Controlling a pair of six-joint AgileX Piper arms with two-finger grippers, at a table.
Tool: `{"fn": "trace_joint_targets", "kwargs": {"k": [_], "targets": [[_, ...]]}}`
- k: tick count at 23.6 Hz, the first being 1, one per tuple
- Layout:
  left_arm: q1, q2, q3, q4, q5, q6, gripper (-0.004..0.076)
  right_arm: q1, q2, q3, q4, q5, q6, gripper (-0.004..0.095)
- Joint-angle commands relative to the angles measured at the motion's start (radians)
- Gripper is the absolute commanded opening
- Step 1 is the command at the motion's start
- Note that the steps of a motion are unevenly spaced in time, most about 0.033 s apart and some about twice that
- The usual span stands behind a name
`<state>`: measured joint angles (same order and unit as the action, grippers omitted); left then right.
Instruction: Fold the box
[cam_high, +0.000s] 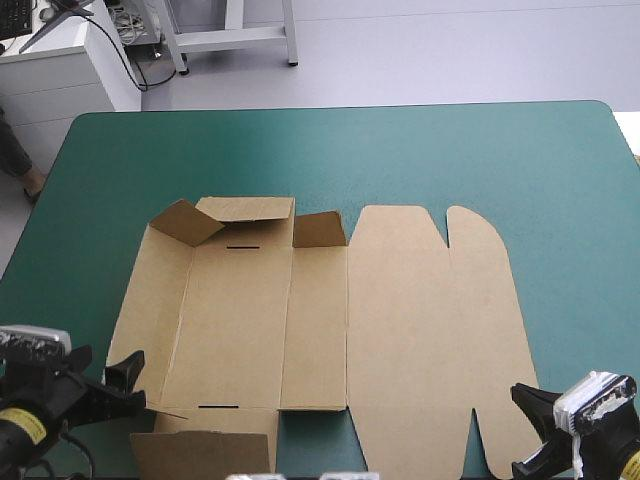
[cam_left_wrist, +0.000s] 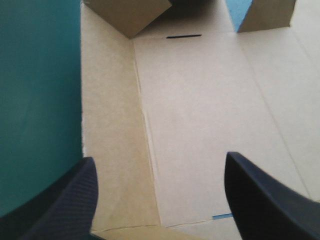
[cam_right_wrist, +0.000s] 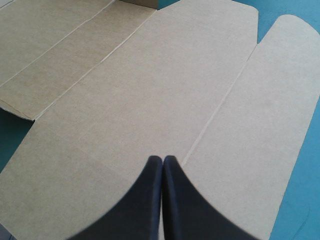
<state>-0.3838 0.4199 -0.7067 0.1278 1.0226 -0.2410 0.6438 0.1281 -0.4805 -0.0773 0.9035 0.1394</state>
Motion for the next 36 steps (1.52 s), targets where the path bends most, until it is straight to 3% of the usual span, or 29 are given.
{"fn": "trace_joint_targets", "kwargs": {"k": [1,6,14,18,23,25,27,36], "targets": [[-0.006,0.169,-0.121,0.073,0.046,-0.027,0.0507,-0.003,0.014,-0.022,0.0,-0.07,-0.006,-0.0017],[-0.006,0.38,-0.247,0.138,0.187,-0.025,0.0507,-0.003,0.014,-0.022,0.022,-0.07,-0.015,-0.0017],[0.013,0.6,-0.298,0.133,0.231,-0.009,0.0507,-0.003,0.014,-0.022,0.077,-0.072,-0.058,-0.0017],[0.192,0.666,-0.298,0.06,0.224,0.114,0.0507,-0.003,0.014,-0.022,0.077,-0.072,-0.058,-0.0017],[0.592,0.726,-0.294,-0.347,0.188,0.543,0.0507,-0.003,0.014,-0.022,0.077,-0.072,-0.058,-0.0017],[0.685,0.757,-0.263,-0.504,0.18,0.637,0.0507,-0.003,0.014,-0.022,0.077,-0.072,-0.058,-0.0017],[0.725,0.798,-0.221,-0.589,0.183,0.723,0.0507,-0.003,0.014,-0.022,0.077,-0.072,-0.058,-0.0017],[0.727,0.923,-0.143,-0.606,0.165,0.745,0.0501,-0.003,0.014,-0.022,0.077,-0.072,-0.06,-0.0018]]}}
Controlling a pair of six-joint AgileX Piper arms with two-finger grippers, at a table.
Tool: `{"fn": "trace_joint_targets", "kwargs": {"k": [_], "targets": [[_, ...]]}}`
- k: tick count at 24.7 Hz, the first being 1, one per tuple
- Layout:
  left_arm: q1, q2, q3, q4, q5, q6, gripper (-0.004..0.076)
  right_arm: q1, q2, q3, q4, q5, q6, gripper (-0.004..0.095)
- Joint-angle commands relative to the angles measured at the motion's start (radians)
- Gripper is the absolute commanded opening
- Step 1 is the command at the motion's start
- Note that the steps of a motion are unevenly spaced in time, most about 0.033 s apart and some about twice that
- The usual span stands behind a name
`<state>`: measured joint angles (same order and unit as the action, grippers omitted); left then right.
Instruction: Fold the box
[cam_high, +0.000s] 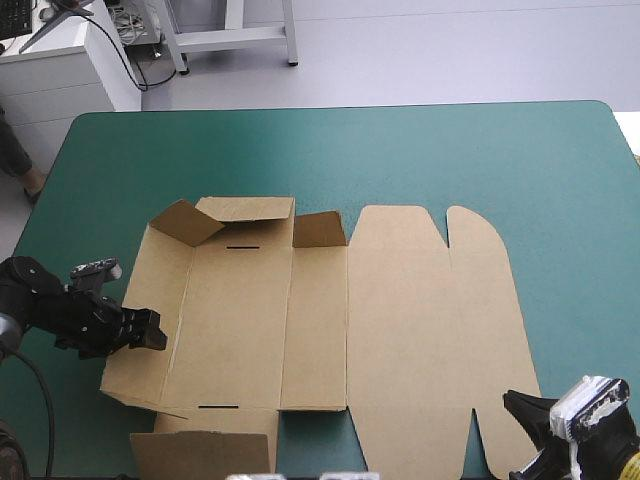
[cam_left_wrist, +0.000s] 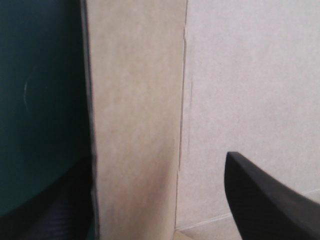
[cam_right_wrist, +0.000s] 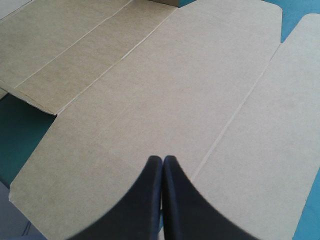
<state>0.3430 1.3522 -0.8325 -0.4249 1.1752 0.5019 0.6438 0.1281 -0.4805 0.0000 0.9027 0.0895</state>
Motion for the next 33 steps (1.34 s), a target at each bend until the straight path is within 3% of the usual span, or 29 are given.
{"fn": "trace_joint_targets", "kwargs": {"k": [1,3,8,9,14,19,24,29,33], "targets": [[0.0,-0.007,-0.017,-0.056,0.019,0.002,0.0482,-0.003,0.014,-0.022,0.0,-0.071,-0.01,-0.0018],[0.0,-0.006,-0.017,-0.058,0.021,0.002,0.041,-0.003,0.014,-0.022,0.0,-0.071,-0.01,-0.0019],[0.0,-0.005,-0.017,-0.071,0.019,0.002,0.0028,-0.003,0.014,-0.022,-0.007,-0.071,-0.012,-0.0018],[0.0,-0.005,-0.017,-0.075,0.019,0.011,-0.0005,-0.003,0.014,-0.022,-0.007,-0.071,-0.012,-0.0017],[0.0,-0.005,-0.017,-0.073,0.013,0.052,-0.0002,-0.003,0.014,-0.022,-0.007,-0.071,-0.012,-0.0017],[-0.043,-0.005,-0.063,-0.078,-0.065,0.081,-0.0003,-0.003,0.014,-0.022,-0.01,-0.071,-0.012,-0.0017],[-0.201,0.042,-0.364,-0.02,-0.128,0.133,-0.0006,-0.003,0.014,-0.022,-0.01,-0.071,-0.012,-0.0017],[-0.388,0.235,-0.743,0.09,-0.086,0.133,-0.0006,-0.003,0.014,-0.022,-0.01,-0.071,-0.012,-0.0017],[-0.523,0.328,-0.887,0.249,-0.067,0.135,-0.0008,-0.003,0.014,-0.022,-0.01,-0.071,-0.012,-0.0017]]}}
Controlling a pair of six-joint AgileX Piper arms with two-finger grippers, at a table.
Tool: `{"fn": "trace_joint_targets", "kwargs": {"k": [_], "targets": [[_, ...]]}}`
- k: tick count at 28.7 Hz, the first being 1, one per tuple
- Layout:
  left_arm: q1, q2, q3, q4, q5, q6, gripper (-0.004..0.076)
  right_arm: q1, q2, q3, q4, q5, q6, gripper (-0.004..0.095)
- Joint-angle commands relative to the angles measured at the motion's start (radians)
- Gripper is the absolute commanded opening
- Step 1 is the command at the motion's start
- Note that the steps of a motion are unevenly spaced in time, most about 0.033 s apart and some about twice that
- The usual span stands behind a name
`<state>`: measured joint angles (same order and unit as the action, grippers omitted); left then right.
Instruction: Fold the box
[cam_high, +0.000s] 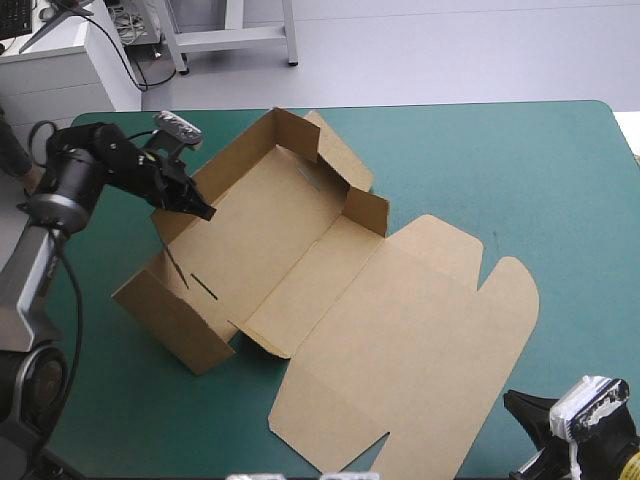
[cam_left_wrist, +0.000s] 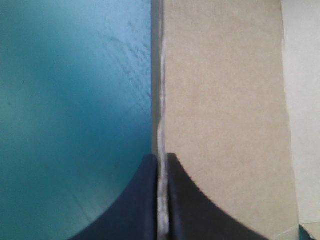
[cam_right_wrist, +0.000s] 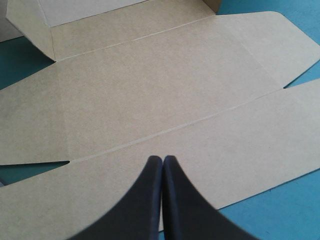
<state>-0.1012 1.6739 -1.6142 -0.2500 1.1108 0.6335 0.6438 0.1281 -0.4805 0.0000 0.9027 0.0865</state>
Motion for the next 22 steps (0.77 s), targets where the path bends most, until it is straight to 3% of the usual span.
{"fn": "trace_joint_targets", "kwargs": {"k": [1,3,12,22], "targets": [[-0.118,0.022,-0.131,0.137,-0.003,0.004,-0.0008,-0.003,0.014,-0.022,-0.01,-0.071,-0.009,-0.0017],[-0.217,0.042,-0.169,0.297,-0.026,0.024,-0.0008,-0.003,0.014,-0.022,-0.01,-0.071,-0.006,-0.0017],[-0.427,0.042,-0.169,0.427,-0.195,0.136,-0.0008,-0.003,0.014,-0.022,-0.01,-0.071,-0.006,-0.0017],[-0.573,-0.004,-0.109,0.556,-0.192,0.184,-0.0008,-0.003,0.014,-0.022,-0.008,-0.071,-0.006,-0.0017]]}}
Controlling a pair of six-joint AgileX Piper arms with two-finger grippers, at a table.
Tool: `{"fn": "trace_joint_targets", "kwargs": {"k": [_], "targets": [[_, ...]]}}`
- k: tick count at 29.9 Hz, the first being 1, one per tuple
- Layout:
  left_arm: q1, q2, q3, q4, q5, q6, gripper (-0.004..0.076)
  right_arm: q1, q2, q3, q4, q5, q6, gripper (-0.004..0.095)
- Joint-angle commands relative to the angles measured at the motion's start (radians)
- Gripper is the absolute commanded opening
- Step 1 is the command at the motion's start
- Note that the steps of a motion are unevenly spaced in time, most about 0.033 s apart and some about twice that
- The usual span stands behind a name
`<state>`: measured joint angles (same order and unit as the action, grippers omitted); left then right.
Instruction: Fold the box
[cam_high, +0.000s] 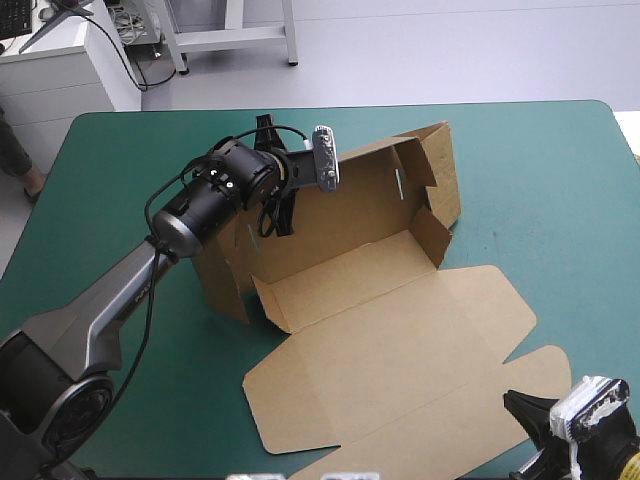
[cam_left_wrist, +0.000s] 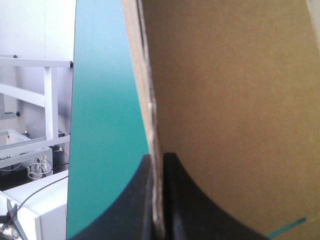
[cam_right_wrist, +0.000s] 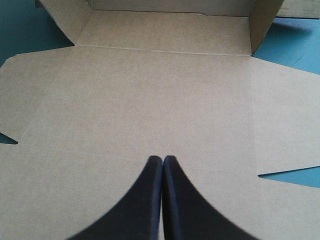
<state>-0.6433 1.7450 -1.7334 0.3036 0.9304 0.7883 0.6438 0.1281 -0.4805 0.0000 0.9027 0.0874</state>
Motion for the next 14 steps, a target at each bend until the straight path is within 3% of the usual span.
{"fn": "trace_joint_targets", "kwargs": {"k": [1,14], "targets": [[-0.038,-0.091,0.033,0.005,-0.016,0.029,-0.0008,-0.003,0.014,-0.022,-0.008,-0.071,-0.007,-0.0017],[-0.154,-0.371,0.43,0.127,-0.23,0.026,-0.0008,-0.003,0.014,-0.022,-0.012,-0.071,-0.004,-0.0017]]}}
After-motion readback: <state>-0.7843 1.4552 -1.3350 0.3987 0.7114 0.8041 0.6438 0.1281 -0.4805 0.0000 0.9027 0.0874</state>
